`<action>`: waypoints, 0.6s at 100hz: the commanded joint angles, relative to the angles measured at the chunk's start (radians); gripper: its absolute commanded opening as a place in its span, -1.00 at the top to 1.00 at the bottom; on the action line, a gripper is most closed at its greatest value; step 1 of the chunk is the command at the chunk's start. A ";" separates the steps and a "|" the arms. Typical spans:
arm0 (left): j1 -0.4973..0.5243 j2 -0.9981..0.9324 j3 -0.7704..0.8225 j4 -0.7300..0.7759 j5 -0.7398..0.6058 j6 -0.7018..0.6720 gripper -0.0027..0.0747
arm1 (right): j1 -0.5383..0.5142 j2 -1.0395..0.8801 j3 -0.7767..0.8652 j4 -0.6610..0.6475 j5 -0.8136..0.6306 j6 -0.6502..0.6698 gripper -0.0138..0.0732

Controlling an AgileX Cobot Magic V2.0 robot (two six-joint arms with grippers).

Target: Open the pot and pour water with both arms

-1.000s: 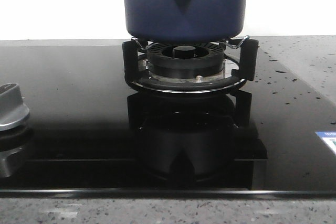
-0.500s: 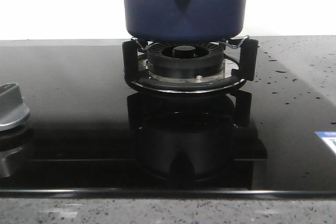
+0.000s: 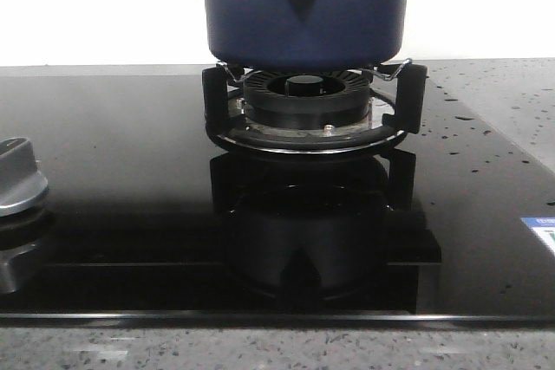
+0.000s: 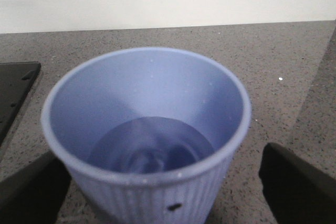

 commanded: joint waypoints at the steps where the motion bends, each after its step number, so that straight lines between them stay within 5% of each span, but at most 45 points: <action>1: 0.001 -0.048 -0.038 -0.095 0.008 -0.011 0.40 | -0.002 0.027 -0.052 -0.029 -0.093 0.018 -0.78; 45: 0.001 -0.048 -0.038 -0.064 0.016 -0.011 0.40 | -0.002 0.188 -0.124 -0.037 -0.099 0.123 -0.76; 60: 0.001 -0.048 -0.038 -0.064 0.023 -0.011 0.40 | -0.002 0.198 -0.124 -0.122 -0.099 0.191 -0.35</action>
